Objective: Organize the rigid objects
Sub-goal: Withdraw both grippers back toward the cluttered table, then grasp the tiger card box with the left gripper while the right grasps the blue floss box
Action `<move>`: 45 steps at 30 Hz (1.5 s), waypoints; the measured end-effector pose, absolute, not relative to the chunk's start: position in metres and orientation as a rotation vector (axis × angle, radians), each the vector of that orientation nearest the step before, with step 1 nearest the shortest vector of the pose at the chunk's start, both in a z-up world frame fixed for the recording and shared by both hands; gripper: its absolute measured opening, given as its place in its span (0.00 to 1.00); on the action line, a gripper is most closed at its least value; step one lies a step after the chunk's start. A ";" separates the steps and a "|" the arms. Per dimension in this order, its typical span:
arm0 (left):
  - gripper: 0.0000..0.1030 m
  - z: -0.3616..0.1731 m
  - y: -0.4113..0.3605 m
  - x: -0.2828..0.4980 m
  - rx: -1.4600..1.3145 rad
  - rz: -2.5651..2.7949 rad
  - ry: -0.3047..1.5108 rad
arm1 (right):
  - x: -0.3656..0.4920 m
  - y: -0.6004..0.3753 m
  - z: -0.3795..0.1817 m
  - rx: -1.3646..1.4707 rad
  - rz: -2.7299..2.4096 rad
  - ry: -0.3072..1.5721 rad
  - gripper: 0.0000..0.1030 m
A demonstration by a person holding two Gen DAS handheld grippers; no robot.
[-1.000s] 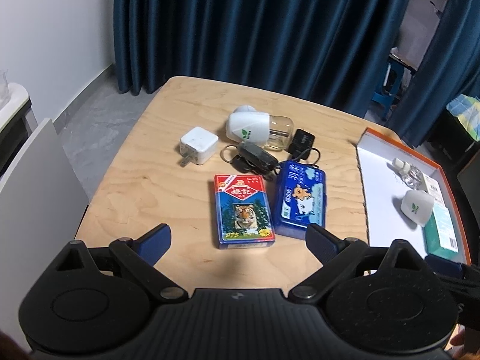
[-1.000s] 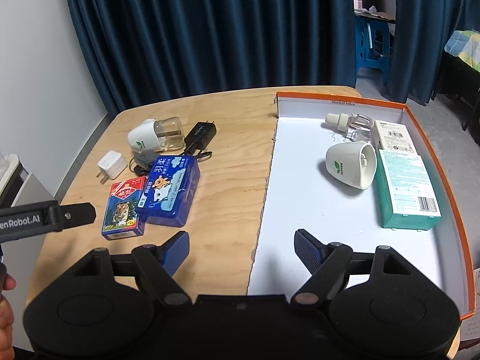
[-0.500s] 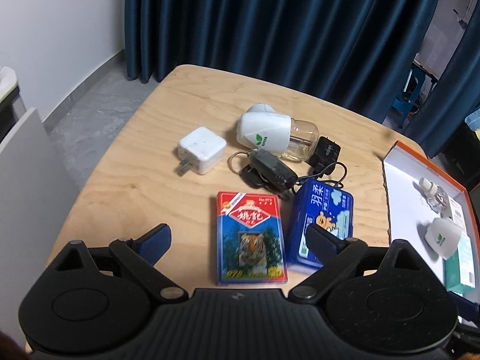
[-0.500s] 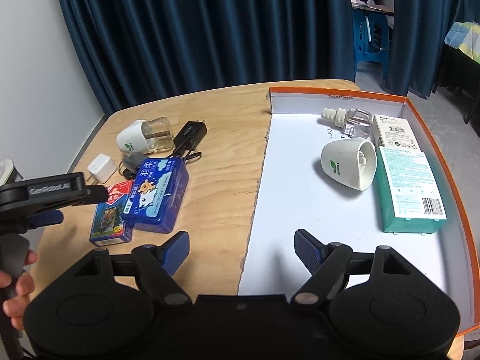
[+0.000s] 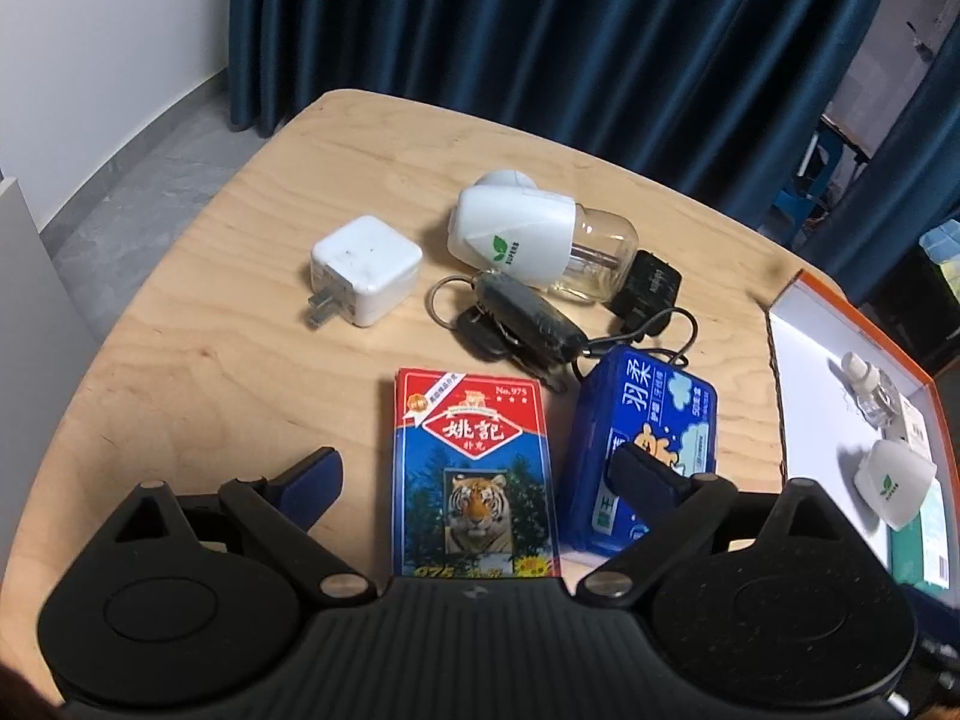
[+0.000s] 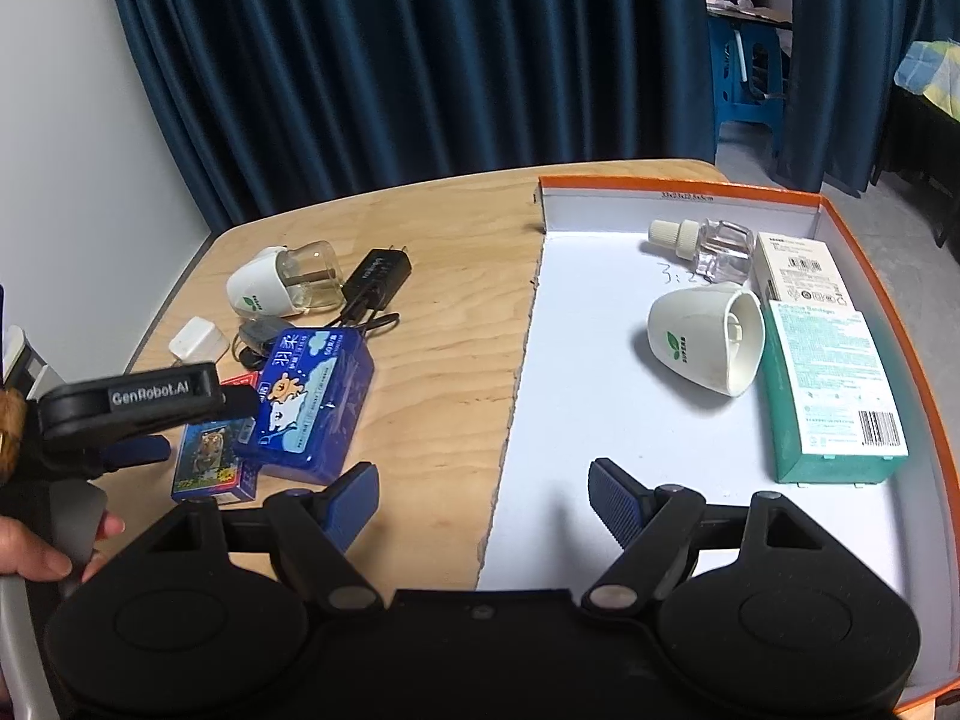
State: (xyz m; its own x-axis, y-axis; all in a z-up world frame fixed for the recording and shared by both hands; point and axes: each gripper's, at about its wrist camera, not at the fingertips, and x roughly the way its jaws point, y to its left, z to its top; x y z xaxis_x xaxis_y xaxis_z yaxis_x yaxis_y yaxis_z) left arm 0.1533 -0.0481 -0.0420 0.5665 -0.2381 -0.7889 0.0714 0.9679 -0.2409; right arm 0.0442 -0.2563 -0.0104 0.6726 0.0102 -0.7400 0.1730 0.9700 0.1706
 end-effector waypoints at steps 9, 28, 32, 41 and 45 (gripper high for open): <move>0.84 -0.043 -0.025 0.147 -0.149 -0.173 0.959 | 0.046 -0.248 -0.010 0.227 -0.085 0.834 0.89; 0.59 -0.042 -0.053 0.135 -0.019 -0.223 0.897 | 0.059 -0.230 -0.012 0.185 -0.057 0.850 0.89; 0.59 -0.031 -0.045 0.119 0.001 -0.205 0.865 | 0.074 -0.215 -0.015 0.200 -0.014 0.863 0.89; 0.59 -0.021 -0.021 0.105 -0.021 -0.162 0.834 | 0.126 -0.182 -0.040 0.213 -0.024 0.936 0.89; 0.59 -0.022 -0.018 0.108 -0.042 -0.161 0.837 | 0.142 -0.176 -0.051 0.164 -0.073 0.957 0.86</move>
